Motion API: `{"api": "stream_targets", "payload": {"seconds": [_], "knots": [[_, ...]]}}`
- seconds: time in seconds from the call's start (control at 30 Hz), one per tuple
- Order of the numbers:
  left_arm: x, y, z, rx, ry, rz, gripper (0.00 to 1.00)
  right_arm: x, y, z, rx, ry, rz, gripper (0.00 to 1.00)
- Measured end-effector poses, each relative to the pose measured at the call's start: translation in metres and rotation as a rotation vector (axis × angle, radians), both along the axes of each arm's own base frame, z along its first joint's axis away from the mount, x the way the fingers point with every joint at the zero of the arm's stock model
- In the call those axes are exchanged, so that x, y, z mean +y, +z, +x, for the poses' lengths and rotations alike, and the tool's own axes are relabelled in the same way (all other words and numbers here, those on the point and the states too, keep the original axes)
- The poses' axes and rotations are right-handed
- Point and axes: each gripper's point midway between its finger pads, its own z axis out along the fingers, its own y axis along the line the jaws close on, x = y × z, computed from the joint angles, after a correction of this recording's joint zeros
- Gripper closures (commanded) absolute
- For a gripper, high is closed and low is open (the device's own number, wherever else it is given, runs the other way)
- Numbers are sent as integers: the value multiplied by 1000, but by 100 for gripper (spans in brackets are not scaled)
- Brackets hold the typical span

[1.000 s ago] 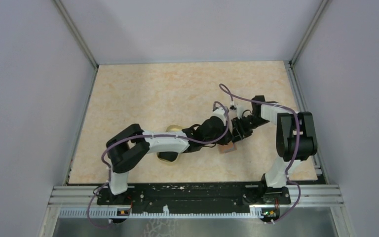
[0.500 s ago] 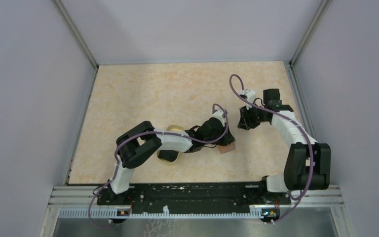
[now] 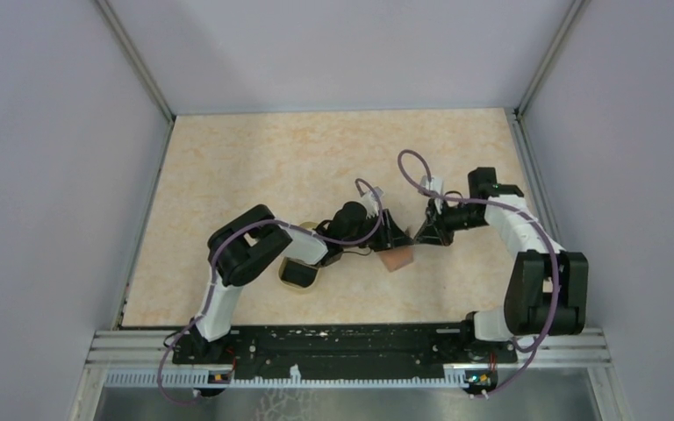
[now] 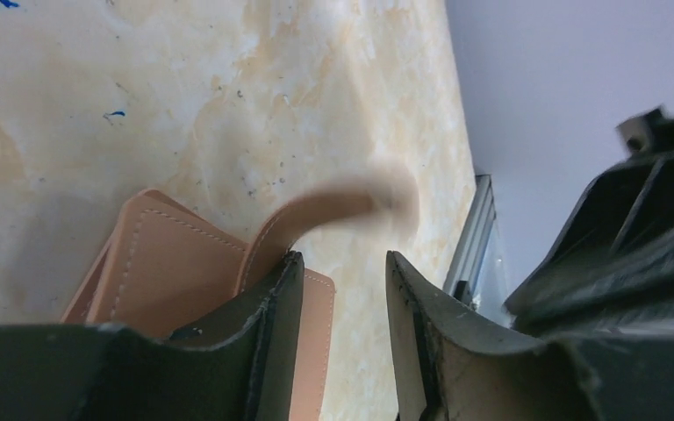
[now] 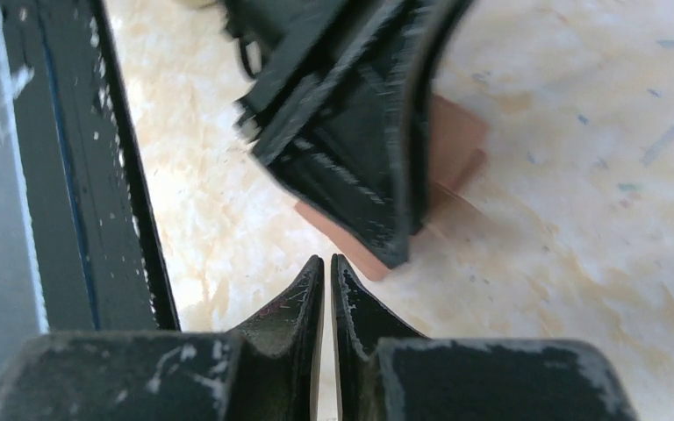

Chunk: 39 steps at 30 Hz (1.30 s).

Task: Put the credit cards into the card holder
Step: Close the card holder at the center of the board.

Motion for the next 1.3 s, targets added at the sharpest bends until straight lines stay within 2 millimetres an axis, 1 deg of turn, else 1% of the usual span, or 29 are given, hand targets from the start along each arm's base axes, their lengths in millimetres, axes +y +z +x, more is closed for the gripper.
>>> {"api": "stream_targets", "payload": {"seconds": [0.03, 0.2, 0.23, 0.27, 0.3, 0.4, 0.47, 0.57, 0.67, 0.83, 0.87, 0.97, 1.1, 1.13, 1.2, 1.3], "knots": [[0, 2, 0, 2, -5, -10, 51, 3, -2, -4, -35, 41, 6, 93], [-1, 8, -2, 24, -34, -37, 48, 19, -15, -42, -226, 220, -1, 92], [-1, 9, -2, 26, -38, -40, 48, 21, -16, -47, -280, 244, -6, 95], [-1, 10, -2, 29, -41, -42, 48, 23, -16, -50, -345, 271, -11, 99], [-1, 10, -2, 33, -45, -45, 48, 25, -17, -53, -407, 298, -16, 100], [0, 11, -1, 38, -46, -48, 47, 26, -27, -57, -534, 357, -39, 100], [1, 12, 1, 38, -40, -51, 47, 23, -37, -53, -573, 369, -70, 100], [5, 16, 3, 34, -30, -55, 47, 21, -43, -41, -624, 370, -119, 100], [6, 31, 6, 15, -21, -72, 46, 22, -44, -28, -679, 365, -158, 100], [11, 60, 11, -42, 5, -105, 47, 23, -45, -13, -702, 319, -186, 100], [16, 65, 11, -56, 16, -107, 47, 23, -45, -11, -703, 311, -191, 100], [28, 71, 9, -88, 41, -97, 47, 23, -50, -7, -691, 300, -208, 100], [53, 69, 1, -143, 67, -57, 47, 22, -65, -8, -642, 310, -247, 100], [62, 67, -3, -163, 68, -44, 47, 20, -70, -8, -627, 311, -255, 100], [73, 66, -10, -200, 60, -24, 48, 18, -76, -10, -599, 312, -270, 100], [93, 65, -23, -287, 35, 14, 47, 16, -82, -11, -570, 314, -280, 100]]}}
